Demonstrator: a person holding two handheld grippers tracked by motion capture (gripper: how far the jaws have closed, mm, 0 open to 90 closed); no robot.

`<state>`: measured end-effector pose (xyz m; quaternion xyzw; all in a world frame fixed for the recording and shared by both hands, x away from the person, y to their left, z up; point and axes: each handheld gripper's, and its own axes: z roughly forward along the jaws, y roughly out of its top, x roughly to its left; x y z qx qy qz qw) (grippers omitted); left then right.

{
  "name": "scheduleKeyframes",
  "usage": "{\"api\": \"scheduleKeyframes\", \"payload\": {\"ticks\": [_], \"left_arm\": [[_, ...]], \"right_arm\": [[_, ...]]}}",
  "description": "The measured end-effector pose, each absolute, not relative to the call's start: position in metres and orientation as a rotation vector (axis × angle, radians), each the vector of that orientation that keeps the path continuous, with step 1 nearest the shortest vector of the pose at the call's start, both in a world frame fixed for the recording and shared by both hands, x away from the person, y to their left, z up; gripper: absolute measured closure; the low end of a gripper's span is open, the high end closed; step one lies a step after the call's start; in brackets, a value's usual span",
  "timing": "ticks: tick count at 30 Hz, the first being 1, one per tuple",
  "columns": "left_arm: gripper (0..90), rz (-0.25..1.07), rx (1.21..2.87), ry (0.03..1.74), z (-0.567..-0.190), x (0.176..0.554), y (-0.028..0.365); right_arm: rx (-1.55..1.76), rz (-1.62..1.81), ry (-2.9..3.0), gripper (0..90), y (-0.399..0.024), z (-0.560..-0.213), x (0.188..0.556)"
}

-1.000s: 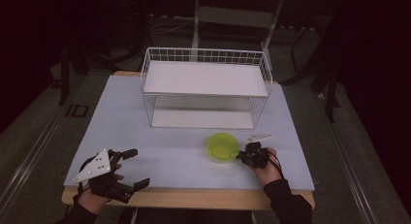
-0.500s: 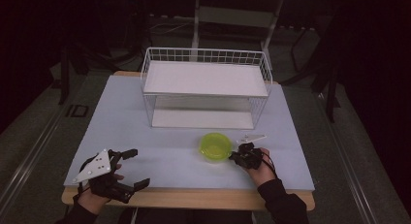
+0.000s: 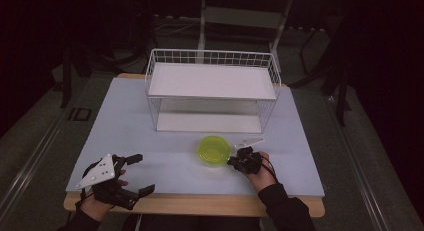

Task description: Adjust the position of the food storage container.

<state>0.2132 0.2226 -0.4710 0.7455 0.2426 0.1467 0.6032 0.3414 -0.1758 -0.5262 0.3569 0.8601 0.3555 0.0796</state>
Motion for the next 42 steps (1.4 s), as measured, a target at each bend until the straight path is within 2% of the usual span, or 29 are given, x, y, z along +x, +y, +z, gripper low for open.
{"api": "scheduleKeyframes", "payload": {"ticks": [14, 25, 42], "left_arm": [[1.8, 0.342, 1.730, 0.562, -0.471, 0.213, 0.222], [1.8, 0.340, 1.734, 0.564, -0.472, 0.214, 0.221], [1.8, 0.333, 1.732, 0.565, -0.472, 0.213, 0.222]], "right_arm": [[1.052, 1.050, 2.568, 90.0, -0.150, -0.527, 0.350], [1.102, 1.068, 2.520, 89.0, -0.152, -0.523, 0.356], [1.074, 1.090, 2.555, 87.3, -0.120, -0.530, 0.365]]}}
